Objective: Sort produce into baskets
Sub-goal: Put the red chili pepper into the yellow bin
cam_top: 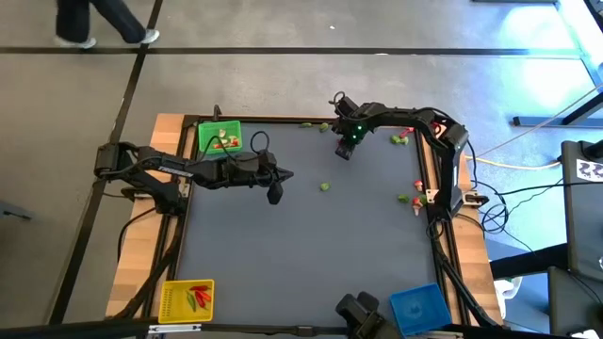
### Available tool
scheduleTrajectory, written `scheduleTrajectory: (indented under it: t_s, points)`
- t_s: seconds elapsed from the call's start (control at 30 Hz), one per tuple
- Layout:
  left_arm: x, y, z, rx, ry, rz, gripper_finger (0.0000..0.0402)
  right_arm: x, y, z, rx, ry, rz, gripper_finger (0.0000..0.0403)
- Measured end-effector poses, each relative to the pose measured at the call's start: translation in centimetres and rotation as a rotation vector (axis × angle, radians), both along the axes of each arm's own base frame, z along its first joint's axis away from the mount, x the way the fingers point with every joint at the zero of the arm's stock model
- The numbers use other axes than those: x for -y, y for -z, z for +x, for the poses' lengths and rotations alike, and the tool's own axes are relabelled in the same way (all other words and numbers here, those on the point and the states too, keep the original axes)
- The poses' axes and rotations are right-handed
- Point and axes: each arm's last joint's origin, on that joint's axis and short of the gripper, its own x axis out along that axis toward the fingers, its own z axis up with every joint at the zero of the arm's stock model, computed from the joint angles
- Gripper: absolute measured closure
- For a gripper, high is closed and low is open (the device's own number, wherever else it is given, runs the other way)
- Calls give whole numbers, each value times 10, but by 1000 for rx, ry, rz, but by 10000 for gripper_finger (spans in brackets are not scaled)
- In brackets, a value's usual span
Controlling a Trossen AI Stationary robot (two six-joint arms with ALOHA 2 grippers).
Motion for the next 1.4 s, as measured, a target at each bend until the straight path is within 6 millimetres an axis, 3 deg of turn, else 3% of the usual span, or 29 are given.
scheduleTrajectory:
  t_s: [0.17, 0.33, 0.47, 0.63, 0.73, 1.03, 1.4]
  points:
    - [0, 0, 0, 0, 0, 0, 396, 0, 1, 0, -5, -31, -11, 392]
    - [0, 0, 0, 0, 0, 0, 396, 0, -3, 0, 3, -42, -22, 378]
    - [0, 0, 0, 0, 0, 0, 396, -2, -9, -2, 13, -50, -35, 392]
    - [0, 0, 0, 4, -6, -12, 392, -10, -32, 0, 63, -89, -73, 394]
    - [-2, 0, 0, 9, -19, -30, 368, -22, -44, 7, 92, -128, -88, 394]
    - [-3, -1, 0, 22, -30, -38, 247, -74, -76, 34, 204, -289, -140, 396]
    - [5, -3, 2, 41, 16, -18, 218, -126, -99, 60, 426, -515, -97, 394]
